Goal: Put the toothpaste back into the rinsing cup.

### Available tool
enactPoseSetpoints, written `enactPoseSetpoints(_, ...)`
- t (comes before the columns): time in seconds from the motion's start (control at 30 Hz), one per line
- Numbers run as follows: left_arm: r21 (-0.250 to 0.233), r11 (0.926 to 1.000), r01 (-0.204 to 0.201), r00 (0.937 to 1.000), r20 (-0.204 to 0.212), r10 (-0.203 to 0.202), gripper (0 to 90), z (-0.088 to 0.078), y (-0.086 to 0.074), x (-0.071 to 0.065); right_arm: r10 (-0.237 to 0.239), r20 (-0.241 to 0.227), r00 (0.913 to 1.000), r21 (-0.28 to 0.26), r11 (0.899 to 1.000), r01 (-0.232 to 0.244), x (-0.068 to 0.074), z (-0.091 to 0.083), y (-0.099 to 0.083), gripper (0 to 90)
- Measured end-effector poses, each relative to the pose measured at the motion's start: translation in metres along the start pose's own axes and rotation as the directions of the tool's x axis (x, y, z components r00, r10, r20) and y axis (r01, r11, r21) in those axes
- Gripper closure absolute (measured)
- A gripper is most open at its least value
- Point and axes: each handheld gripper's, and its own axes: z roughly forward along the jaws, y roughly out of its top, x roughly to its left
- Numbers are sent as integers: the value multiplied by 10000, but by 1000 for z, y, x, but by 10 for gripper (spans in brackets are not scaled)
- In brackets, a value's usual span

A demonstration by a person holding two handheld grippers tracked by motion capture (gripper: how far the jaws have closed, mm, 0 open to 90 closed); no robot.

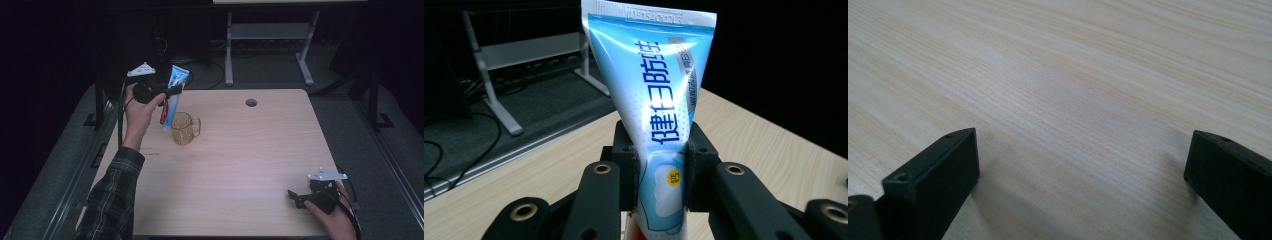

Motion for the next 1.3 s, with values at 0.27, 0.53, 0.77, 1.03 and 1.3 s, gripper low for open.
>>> enactPoseSetpoints(0.27, -159, 9999, -53, 10000, -38, 53, 723, 10, 5, 3, -16, -15, 10000, 4, 10000, 16, 0, 0, 0, 5)
enactPoseSetpoints(0.53, -161, 9997, -201, 9998, 31, 202, 722, 26, 14, 3, -6, -52, 10000, 7, 10000, 6, 0, 0, 0, 5)
enactPoseSetpoints(0.77, -115, 9996, -243, 9996, 106, 244, 721, 38, 16, 2, -9, -62, 10000, 6, 10000, 9, 1, 0, 0, 5)
enactPoseSetpoints(1.03, 31, 9995, -310, 9995, 91, 309, 718, 44, 12, 4, -13, -71, 10000, 7, 10000, 13, 1, 0, 0, 5)
enactPoseSetpoints(1.3, 87, 9996, -282, 9996, -9, 282, 715, 47, 4, 9, -24, -68, 10000, 5, 10000, 24, 1, 0, 0, 5)
